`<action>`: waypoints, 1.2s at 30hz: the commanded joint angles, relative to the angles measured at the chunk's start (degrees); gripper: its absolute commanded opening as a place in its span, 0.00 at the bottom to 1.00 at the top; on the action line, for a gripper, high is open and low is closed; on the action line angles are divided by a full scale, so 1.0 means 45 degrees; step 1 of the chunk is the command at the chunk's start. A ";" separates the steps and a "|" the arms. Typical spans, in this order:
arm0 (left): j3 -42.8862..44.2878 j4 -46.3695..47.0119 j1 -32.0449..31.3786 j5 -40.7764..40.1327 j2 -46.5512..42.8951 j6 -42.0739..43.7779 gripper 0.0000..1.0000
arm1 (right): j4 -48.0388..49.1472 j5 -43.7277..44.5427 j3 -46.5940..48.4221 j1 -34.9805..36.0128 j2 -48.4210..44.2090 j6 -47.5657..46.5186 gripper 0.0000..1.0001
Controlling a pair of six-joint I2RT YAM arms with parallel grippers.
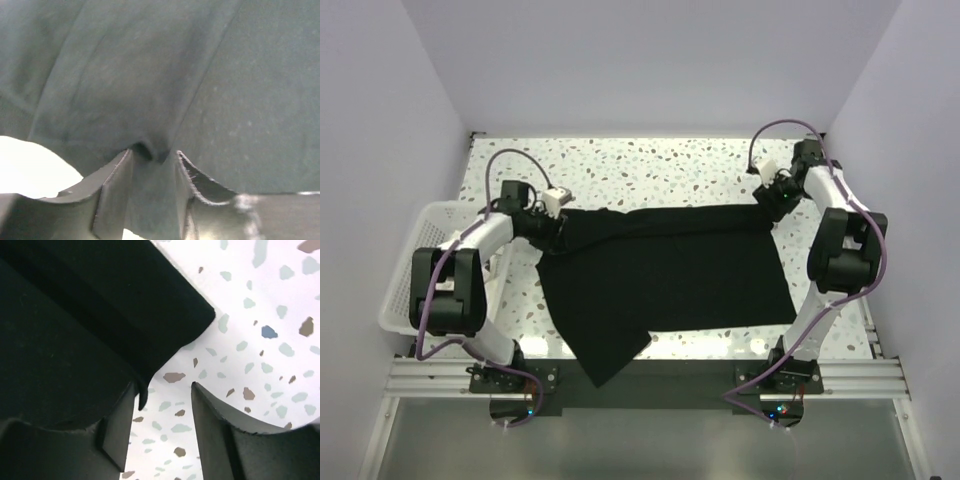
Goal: Fold and stack the t-shirts
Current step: Fold the tshirt
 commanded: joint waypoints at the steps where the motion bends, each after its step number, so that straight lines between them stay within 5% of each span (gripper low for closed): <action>1: 0.1308 -0.0957 0.1354 0.1029 -0.0431 0.0560 0.45 | -0.1254 -0.0215 0.1264 -0.0124 -0.0340 0.0413 0.55; 10: 0.4472 -0.0588 0.2020 -0.0589 0.2024 0.0269 0.47 | -0.0653 0.0934 0.3394 0.0675 0.1299 0.2914 0.49; 18: 0.6952 -0.0821 0.1320 -0.2265 0.4098 0.0208 0.45 | 0.0151 0.2869 0.3433 0.1750 0.2549 0.2116 0.49; 28: 0.7540 -0.1737 0.0263 -0.4027 0.5367 0.0951 0.46 | 0.0288 0.3376 0.3805 0.2082 0.3663 0.1469 0.51; 31: 0.7950 -0.2284 0.0165 -0.4204 0.5876 0.1010 0.46 | 0.0308 0.3514 0.3590 0.2063 0.3839 0.1333 0.45; 36: 0.8185 -0.2346 -0.0010 -0.4126 0.6170 0.1049 0.45 | 0.0717 0.4625 0.2731 0.1888 0.3470 0.0961 0.14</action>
